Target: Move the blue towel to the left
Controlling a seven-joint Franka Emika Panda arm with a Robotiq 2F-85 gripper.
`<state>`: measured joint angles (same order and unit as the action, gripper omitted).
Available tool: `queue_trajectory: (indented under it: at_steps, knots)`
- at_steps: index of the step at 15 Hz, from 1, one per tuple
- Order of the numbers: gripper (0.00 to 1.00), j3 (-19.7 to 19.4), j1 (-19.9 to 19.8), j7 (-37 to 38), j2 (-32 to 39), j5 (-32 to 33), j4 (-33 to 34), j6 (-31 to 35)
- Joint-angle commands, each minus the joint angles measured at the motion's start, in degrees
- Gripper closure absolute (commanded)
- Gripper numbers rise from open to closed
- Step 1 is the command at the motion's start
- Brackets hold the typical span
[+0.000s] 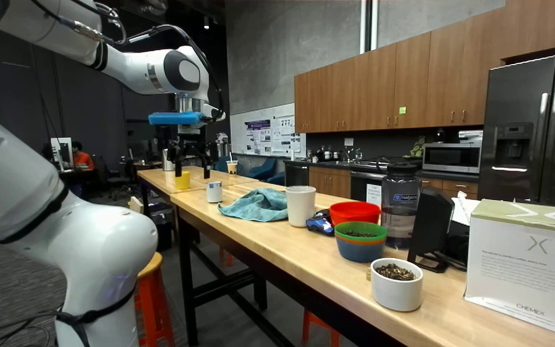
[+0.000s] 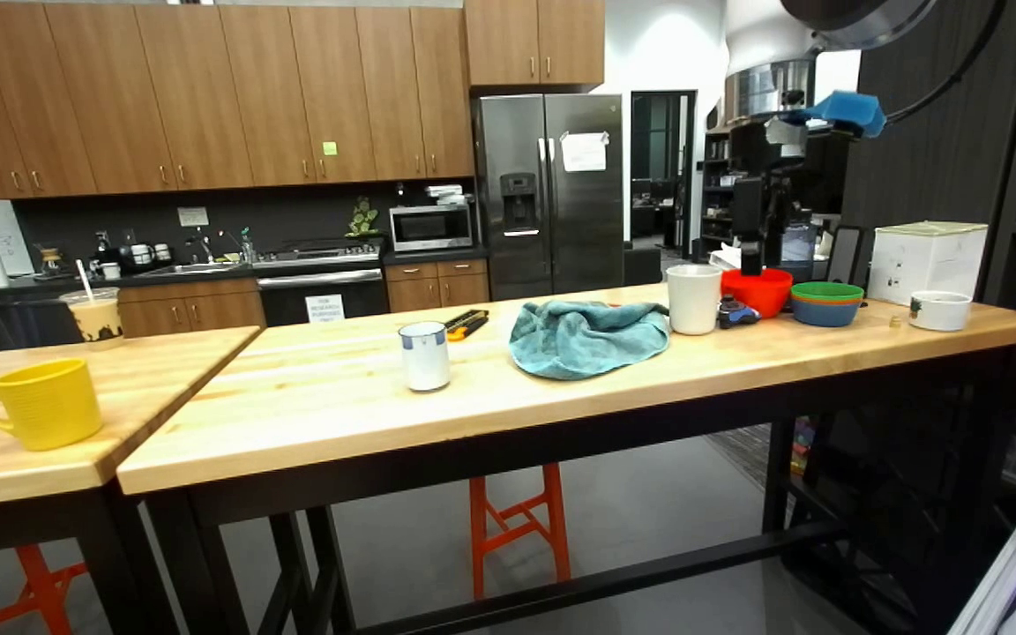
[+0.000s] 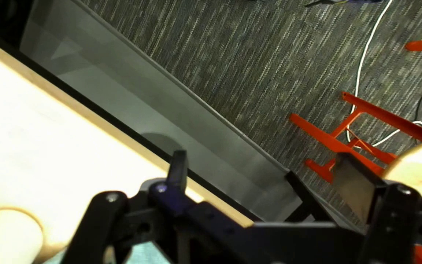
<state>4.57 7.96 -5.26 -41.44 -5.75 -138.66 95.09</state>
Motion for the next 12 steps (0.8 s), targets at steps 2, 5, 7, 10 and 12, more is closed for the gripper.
queue_trajectory:
  at_steps: [2,5,7,10,12]
  knots:
    - [0.0,1.7,3.17,-2.4,1.75,-1.58,-1.78,4.72]
    - [0.0,3.57,5.03,-2.41,2.14,-1.29,-4.22,6.9]
    - [0.0,5.66,6.48,-1.66,1.65,-0.84,-6.54,9.47]
    - [0.0,9.12,8.9,-0.79,1.08,0.08,-9.14,13.24]
    - [0.0,10.99,10.36,-0.55,0.85,0.74,-10.51,15.01]
